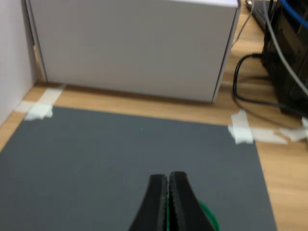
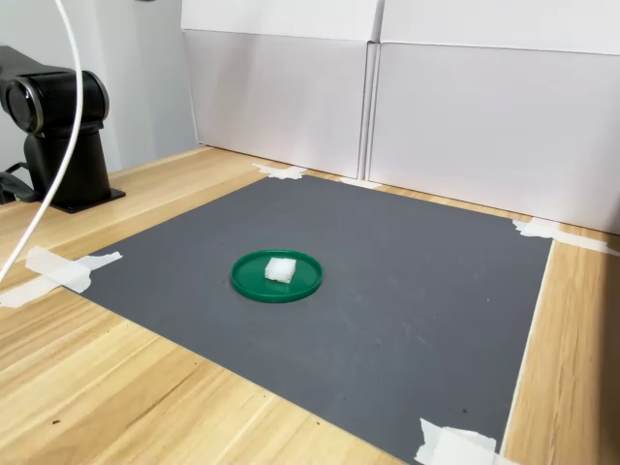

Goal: Grasp a white terminal and put it in the green lid.

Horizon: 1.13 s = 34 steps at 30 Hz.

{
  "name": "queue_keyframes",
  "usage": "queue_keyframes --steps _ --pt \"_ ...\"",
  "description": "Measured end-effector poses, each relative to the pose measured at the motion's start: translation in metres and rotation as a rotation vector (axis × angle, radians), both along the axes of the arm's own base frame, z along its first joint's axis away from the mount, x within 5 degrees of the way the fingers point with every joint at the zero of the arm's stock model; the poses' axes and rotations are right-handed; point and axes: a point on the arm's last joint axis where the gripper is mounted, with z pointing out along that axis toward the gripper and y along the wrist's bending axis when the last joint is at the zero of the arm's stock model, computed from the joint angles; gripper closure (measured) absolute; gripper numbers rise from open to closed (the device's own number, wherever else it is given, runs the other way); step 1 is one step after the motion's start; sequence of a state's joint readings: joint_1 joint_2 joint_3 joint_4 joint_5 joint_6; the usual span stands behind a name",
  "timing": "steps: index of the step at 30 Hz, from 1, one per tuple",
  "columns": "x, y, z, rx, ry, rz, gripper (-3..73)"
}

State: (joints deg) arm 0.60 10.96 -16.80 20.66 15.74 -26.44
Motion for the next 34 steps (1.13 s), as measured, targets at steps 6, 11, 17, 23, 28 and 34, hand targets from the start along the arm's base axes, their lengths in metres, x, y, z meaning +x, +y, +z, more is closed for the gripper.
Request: queue_keyframes --steps 6,11,17,23,28,34 --pt "-0.005 0.001 -0.040 -0.001 0.060 0.007 71.0" --pt "-0.006 0.001 -0.052 -0.002 0.086 0.011 71.0" --pt "-0.005 0.001 -0.069 -0.003 0.141 0.014 71.0" --pt "-0.009 0.002 -0.076 0.008 0.135 0.024 71.0" --pt "-0.011 0.002 -0.075 0.010 0.111 0.027 71.0" --pt "-0.012 0.002 -0.075 0.010 0.108 0.028 71.0"
